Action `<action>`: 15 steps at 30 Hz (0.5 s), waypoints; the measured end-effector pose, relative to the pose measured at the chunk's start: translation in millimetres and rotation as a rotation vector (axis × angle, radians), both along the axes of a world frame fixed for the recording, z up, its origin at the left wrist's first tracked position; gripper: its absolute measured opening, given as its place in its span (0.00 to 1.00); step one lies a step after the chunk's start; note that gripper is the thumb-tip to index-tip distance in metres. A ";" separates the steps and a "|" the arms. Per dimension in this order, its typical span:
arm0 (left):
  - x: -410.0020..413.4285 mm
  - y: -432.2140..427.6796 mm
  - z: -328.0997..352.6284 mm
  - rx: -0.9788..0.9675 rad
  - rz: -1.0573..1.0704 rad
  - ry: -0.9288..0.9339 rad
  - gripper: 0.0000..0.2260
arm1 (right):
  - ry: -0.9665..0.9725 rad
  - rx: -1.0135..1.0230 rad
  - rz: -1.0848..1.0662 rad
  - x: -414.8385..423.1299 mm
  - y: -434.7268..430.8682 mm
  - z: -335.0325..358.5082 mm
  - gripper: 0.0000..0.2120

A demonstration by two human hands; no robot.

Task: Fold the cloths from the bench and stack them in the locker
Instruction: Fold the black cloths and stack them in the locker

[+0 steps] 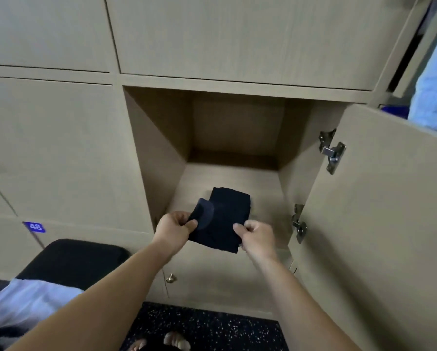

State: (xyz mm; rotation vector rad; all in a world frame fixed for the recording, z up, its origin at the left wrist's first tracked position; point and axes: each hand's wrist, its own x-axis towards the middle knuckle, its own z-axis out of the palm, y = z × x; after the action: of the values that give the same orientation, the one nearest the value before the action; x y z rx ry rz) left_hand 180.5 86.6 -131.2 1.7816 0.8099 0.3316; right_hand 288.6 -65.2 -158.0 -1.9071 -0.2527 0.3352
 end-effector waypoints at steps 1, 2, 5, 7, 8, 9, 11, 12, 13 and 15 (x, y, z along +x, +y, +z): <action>14.3 1.8 1.1 0.009 -0.002 -0.002 0.05 | -0.013 -0.001 -0.026 12.2 1.4 -0.7 0.21; 28.2 4.0 2.4 0.017 -0.012 -0.007 0.05 | -0.025 -0.004 -0.046 24.1 3.7 0.4 0.19; 66.9 13.3 6.7 0.029 -0.048 -0.022 0.05 | -0.052 -0.009 -0.057 58.2 11.4 5.9 0.11; 91.0 22.4 6.5 0.030 -0.064 -0.037 0.05 | -0.070 -0.026 -0.068 80.9 17.1 7.2 0.09; 100.0 26.4 7.2 0.031 -0.074 -0.044 0.05 | -0.071 -0.025 -0.073 89.4 19.2 8.7 0.08; 107.0 30.0 7.9 0.030 -0.084 -0.045 0.05 | -0.065 -0.023 -0.073 96.0 21.0 10.7 0.08; 123.1 37.6 4.0 0.021 -0.102 -0.047 0.05 | -0.039 -0.011 -0.076 112.0 27.1 6.9 0.06; 129.3 40.7 0.8 0.015 -0.108 -0.045 0.06 | -0.026 -0.007 -0.079 118.5 30.5 2.9 0.06; 133.8 43.2 -3.1 0.008 -0.111 -0.040 0.06 | -0.013 -0.011 -0.082 123.5 33.5 -1.5 0.07; 138.5 46.0 -12.6 -0.004 -0.120 -0.022 0.06 | 0.000 -0.032 -0.080 130.1 38.2 -11.6 0.07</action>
State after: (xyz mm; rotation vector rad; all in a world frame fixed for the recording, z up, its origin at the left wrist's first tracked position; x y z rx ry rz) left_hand 319.0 132.6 -143.9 1.8107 0.6837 0.2696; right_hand 418.8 -26.9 -169.7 -1.9424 -0.1714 0.2871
